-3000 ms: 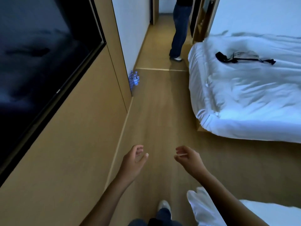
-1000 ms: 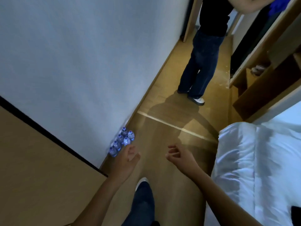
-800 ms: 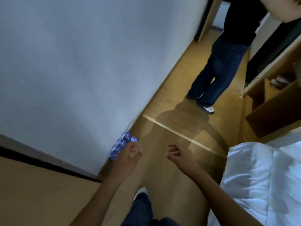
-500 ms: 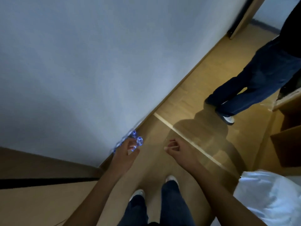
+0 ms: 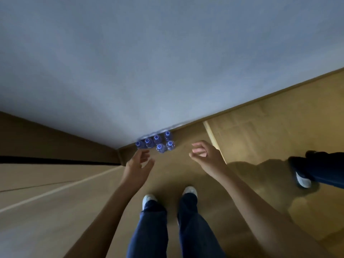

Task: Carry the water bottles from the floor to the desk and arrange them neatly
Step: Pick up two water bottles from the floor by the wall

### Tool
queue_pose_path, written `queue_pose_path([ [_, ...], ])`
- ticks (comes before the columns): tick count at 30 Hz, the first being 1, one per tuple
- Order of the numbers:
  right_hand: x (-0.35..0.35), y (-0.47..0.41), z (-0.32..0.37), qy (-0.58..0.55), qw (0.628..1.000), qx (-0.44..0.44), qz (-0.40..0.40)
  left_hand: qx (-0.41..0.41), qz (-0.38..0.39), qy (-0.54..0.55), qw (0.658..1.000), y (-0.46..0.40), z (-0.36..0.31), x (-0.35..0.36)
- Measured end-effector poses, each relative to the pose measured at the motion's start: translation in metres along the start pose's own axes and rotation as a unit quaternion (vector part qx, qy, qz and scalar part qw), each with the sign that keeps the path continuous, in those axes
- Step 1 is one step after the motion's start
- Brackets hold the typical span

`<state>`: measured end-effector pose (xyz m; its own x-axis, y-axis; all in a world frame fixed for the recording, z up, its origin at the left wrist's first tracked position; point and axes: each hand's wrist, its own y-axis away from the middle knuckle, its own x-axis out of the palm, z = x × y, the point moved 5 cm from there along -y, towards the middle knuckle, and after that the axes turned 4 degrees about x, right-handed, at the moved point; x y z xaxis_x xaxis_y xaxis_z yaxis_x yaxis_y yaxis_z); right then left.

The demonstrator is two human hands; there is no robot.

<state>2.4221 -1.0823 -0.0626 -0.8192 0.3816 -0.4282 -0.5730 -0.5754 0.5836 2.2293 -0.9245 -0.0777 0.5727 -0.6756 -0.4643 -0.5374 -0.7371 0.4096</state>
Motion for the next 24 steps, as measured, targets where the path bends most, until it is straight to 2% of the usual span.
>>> queue_pose_path([
  [11,0.063,-0.118,-0.058,0.074,0.994,-0.011,0.078,-0.043,-0.031,0.028,0.998,-0.078,0.099,0.053],
  [17,0.109,-0.202,-0.126,0.097,0.994,-0.021,0.054,-0.048,-0.028,-0.01,0.998,-0.141,0.194,0.101],
  [24,0.181,-0.306,-0.231,0.095,0.994,-0.025,0.045,-0.01,-0.013,-0.077,0.997,-0.207,0.316,0.18],
])
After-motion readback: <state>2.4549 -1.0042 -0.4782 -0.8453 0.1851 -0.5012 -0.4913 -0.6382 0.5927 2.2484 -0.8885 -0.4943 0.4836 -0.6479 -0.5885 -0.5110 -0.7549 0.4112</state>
